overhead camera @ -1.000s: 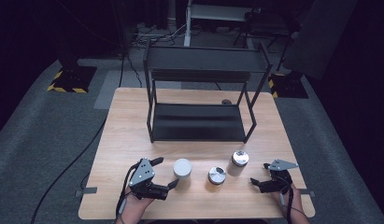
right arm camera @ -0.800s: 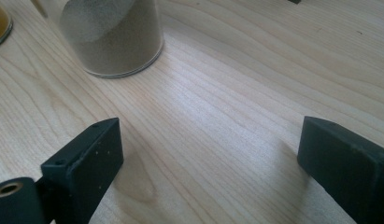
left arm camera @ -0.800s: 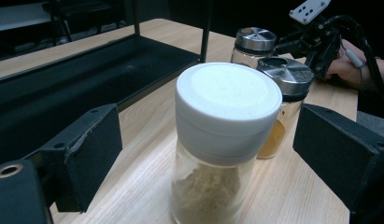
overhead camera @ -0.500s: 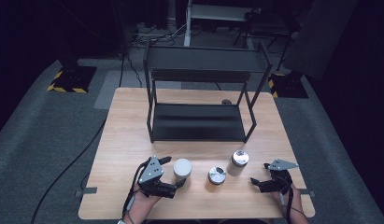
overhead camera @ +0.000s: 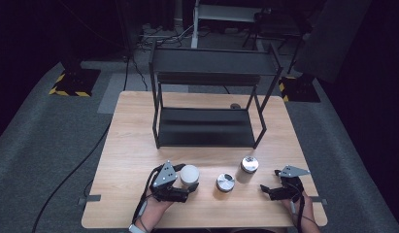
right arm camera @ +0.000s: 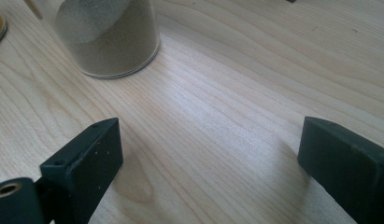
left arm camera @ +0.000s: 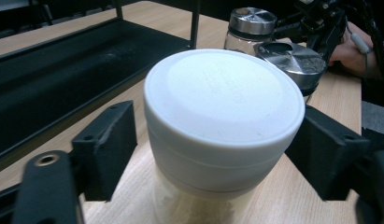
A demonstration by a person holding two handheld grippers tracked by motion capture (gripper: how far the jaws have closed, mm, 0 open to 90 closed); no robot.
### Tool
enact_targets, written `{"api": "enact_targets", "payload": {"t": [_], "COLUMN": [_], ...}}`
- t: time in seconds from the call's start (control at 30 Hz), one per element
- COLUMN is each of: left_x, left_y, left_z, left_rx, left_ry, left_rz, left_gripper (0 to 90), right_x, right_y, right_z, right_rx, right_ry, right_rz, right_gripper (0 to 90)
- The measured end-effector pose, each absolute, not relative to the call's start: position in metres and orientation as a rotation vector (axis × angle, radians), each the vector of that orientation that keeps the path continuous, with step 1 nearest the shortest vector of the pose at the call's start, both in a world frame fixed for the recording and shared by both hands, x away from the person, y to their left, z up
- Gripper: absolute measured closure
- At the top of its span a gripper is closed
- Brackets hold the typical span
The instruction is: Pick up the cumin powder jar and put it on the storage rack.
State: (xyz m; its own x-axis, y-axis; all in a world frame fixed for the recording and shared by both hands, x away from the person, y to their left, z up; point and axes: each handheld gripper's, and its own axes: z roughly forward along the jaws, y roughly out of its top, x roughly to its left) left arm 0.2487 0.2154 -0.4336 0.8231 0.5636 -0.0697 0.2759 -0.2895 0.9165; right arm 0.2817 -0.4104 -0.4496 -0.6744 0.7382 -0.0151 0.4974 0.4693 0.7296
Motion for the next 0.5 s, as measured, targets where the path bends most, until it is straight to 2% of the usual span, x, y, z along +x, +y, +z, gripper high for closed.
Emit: {"api": "enact_targets", "payload": {"t": [0.13,0.5], "left_x": [0.251,0.255], "left_y": [0.215,0.205], "left_z": [-0.433,-0.418], "left_rx": [1.892,1.939], "left_ry": [0.622,0.613], "left_rz": [0.310,0.319], "left_gripper": [32.3,32.9], "right_x": [0.282,0.281], "right_y": [-0.410,-0.410], "right_z": [-0.450,-0.450], "right_rx": [1.049,1.051], "right_ry": [2.391,2.390], "right_rz": [1.027,1.026], "right_gripper": [6.4,6.2]}}
